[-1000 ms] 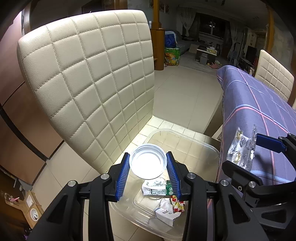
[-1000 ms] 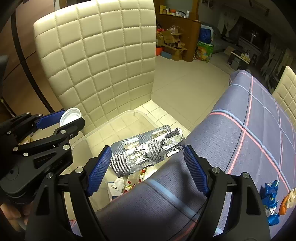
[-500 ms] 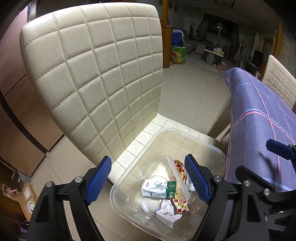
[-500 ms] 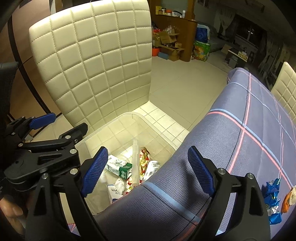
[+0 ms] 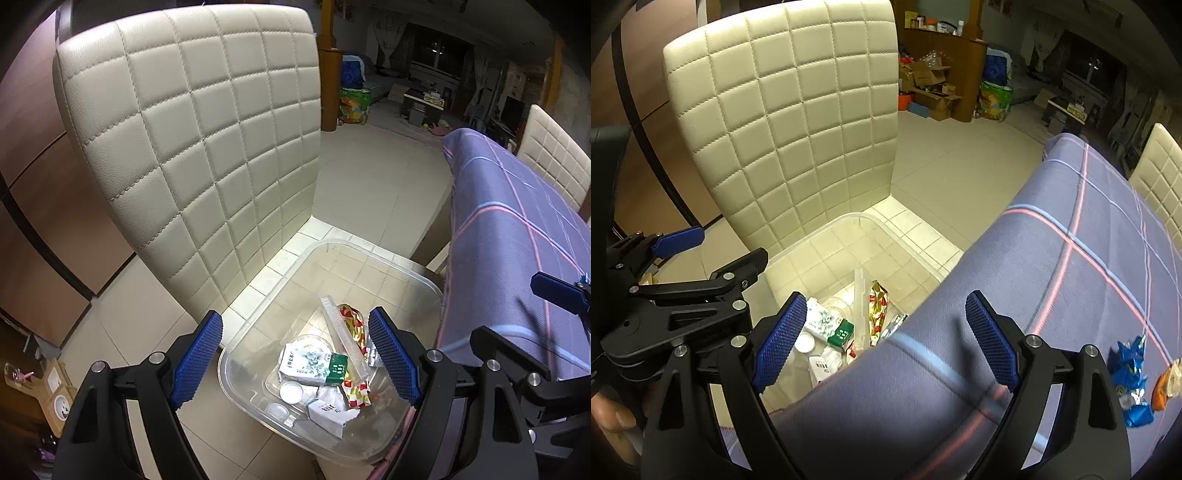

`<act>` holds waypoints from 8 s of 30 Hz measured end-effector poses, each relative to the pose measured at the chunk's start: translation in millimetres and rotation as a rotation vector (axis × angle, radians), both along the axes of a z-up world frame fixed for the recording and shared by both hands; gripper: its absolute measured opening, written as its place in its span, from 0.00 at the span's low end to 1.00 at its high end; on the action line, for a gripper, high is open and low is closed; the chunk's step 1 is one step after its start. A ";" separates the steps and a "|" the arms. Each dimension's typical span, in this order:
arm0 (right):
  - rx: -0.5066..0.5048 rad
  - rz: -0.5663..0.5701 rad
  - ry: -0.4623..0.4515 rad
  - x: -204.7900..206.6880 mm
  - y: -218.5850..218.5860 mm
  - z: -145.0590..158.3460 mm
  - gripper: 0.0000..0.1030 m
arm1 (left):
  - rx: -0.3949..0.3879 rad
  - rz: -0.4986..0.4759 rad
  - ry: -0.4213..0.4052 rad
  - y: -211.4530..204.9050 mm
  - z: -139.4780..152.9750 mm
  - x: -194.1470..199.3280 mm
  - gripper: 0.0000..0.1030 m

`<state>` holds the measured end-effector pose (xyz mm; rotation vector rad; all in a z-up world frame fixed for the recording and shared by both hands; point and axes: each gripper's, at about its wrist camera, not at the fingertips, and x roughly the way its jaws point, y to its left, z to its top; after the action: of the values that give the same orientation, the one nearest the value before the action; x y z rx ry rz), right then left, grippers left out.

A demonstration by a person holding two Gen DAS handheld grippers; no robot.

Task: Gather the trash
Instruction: 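Move both tools back over the table, then grasp the blue wrapper with the left tool while the right tool grasps the orange peel, then carry the blue wrapper and orange peel over the plastic bin, then open both tools to drop the wrapper and peel into the bin, then move both tools back over the table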

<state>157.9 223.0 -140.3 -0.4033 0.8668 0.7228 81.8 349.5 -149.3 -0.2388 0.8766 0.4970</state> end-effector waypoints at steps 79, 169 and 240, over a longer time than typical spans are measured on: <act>0.089 -0.464 0.096 88.0 -309.2 -1.8 0.27 | -0.028 -0.584 0.119 -282.6 18.3 135.5 0.24; 0.009 0.072 0.023 -5.2 1.6 27.4 0.27 | -0.010 -0.110 0.000 -24.7 24.3 2.4 0.24; 0.111 -0.368 -0.041 -29.6 -260.1 40.7 0.76 | 0.024 -0.423 -0.024 -217.4 64.3 6.0 0.72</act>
<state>128.2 -37.1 -99.6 -0.1515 0.8292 0.4182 87.8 132.1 -85.0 -0.0331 0.8685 0.1100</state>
